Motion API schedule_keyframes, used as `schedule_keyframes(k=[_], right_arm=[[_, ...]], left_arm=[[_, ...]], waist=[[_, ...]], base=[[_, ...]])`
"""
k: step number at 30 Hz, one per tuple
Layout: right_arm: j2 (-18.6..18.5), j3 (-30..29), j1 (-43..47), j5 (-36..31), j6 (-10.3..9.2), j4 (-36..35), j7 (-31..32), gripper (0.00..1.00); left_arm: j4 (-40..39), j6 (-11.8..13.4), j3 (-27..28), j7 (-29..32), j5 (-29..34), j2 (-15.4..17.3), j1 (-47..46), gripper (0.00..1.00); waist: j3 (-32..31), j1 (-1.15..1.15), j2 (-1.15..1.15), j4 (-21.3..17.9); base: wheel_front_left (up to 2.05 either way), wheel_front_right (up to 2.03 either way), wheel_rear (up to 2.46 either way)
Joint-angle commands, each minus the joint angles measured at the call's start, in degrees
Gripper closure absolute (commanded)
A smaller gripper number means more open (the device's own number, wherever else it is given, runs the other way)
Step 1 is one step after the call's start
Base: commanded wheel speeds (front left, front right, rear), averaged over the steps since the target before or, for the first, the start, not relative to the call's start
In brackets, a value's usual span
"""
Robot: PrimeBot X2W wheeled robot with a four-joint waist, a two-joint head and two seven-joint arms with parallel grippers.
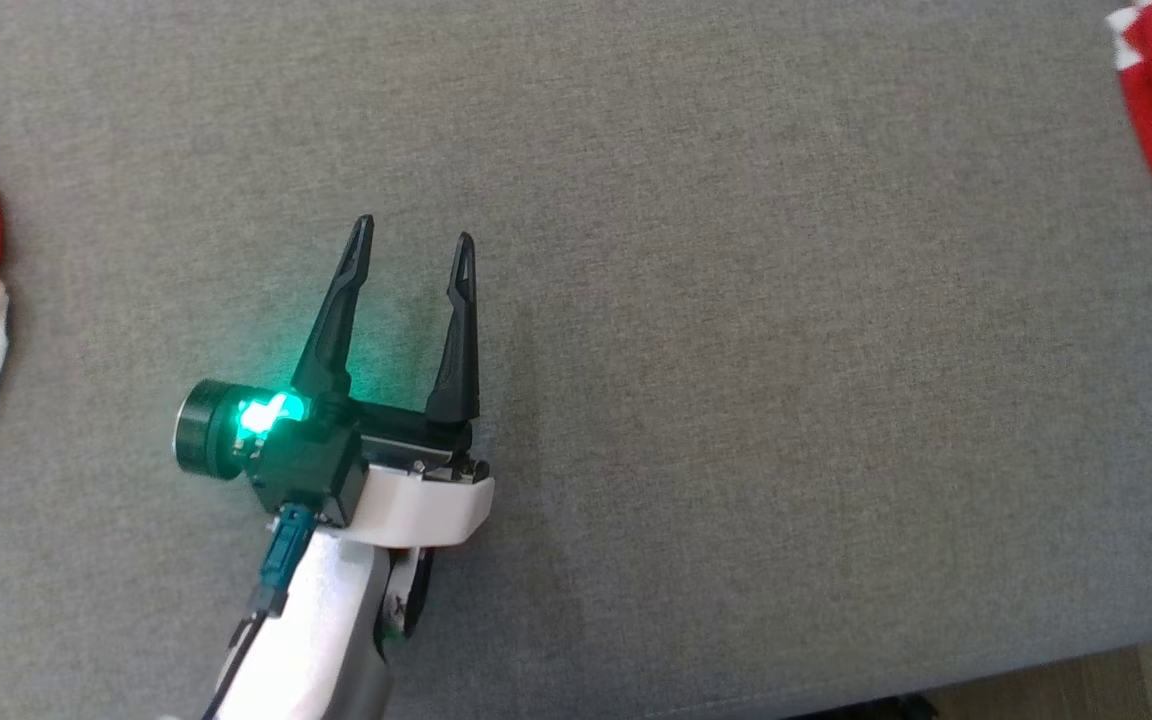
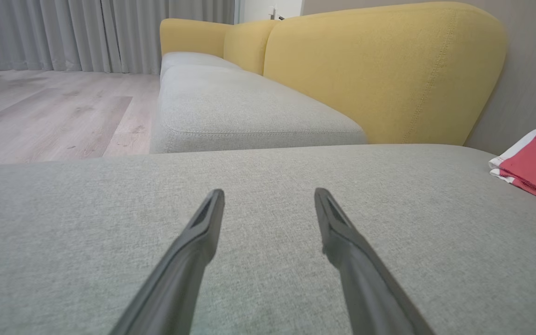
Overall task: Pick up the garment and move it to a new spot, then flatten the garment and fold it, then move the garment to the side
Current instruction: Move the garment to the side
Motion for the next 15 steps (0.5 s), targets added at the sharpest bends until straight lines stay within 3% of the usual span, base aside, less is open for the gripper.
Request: schedule_keyframes(k=[1,2,4,8,15], right_arm=[[-2.0,-2.3,2.6,-2.8,0.39,-2.0,0.5,0.18],[-1.6,-3.5,3.0,-4.8,0.39,-2.7,0.4,0.00],[0.7,-6.7,4.7,-9.8,0.39,-4.8,0.7,0.00],[6.3,-8.8,7.9,-13.7,0.39,-8.8,1.0,0.00],[16.5,-4.3,14.5,-13.4,0.39,-14.0,-2.1,0.00]], left_arm=[[-1.6,-0.1,1.1,-0.3,0.6,-0.1,-0.4,0.00],[-1.5,-0.1,1.0,-0.3,0.5,-0.1,-0.2,0.00],[-1.1,0.0,1.0,-0.3,0.2,-0.1,0.3,0.00],[-0.8,0.5,1.0,-0.3,-0.4,-0.1,1.4,0.00],[0.5,1.6,1.9,-0.3,-1.7,-0.1,5.3,0.00]], waist=[[-0.5,0.00,0.00,0.4],[-0.8,0.00,0.00,0.6],[-2.4,0.00,0.00,1.2],[-5.8,0.00,0.00,2.0],[-14.3,0.00,0.00,3.0]], base=[[0.00,0.00,0.00],[0.00,0.00,0.00],[0.00,0.00,0.00],[0.00,0.00,0.00],[0.00,0.00,0.00]])
